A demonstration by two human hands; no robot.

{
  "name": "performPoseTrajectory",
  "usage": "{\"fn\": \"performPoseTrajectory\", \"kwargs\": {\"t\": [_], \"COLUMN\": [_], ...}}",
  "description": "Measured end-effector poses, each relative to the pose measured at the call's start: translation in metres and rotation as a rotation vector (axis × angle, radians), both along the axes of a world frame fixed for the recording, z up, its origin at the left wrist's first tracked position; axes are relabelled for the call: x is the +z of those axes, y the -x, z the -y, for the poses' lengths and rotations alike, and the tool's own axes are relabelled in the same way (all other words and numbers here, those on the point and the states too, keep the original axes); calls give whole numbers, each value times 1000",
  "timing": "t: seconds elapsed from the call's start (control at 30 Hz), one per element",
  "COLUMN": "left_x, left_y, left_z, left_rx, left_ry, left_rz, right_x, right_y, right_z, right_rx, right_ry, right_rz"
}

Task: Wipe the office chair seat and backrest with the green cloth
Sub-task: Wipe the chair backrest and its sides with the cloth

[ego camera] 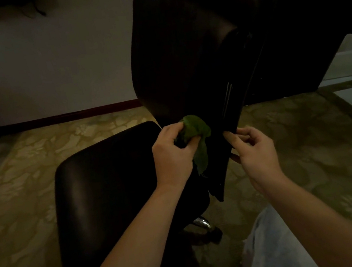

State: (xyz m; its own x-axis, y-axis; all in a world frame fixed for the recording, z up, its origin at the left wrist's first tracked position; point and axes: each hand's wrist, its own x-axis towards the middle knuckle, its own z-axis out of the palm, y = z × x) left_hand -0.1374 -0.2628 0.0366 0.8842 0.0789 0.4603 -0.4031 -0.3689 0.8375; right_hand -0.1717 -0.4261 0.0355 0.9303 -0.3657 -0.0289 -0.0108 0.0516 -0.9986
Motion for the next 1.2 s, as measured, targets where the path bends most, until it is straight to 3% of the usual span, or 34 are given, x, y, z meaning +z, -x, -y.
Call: {"fn": "performPoseTrajectory", "kwargs": {"t": [0.23,0.43,0.9,1.07,1.2], "left_x": [-34,-51,-30,-47,-74], "left_y": [7,11,27,26,27], "left_z": [-4,-23,-16,-15,-25], "left_rx": [9,-27,-4,-5,-51], "left_ry": [63,-172,3,31,-21], "left_rz": [-110,-203,-57,-71,-205], "right_x": [-6,-6,-16,-18,-16], "right_y": [-2,-2,14,15,15], "right_z": [-1,-2,-10,-11,-10], "right_rx": [-15,-10,-28,-35,-28], "right_ry": [2,6,33,32,54], "right_rz": [29,22,62,77,76]}}
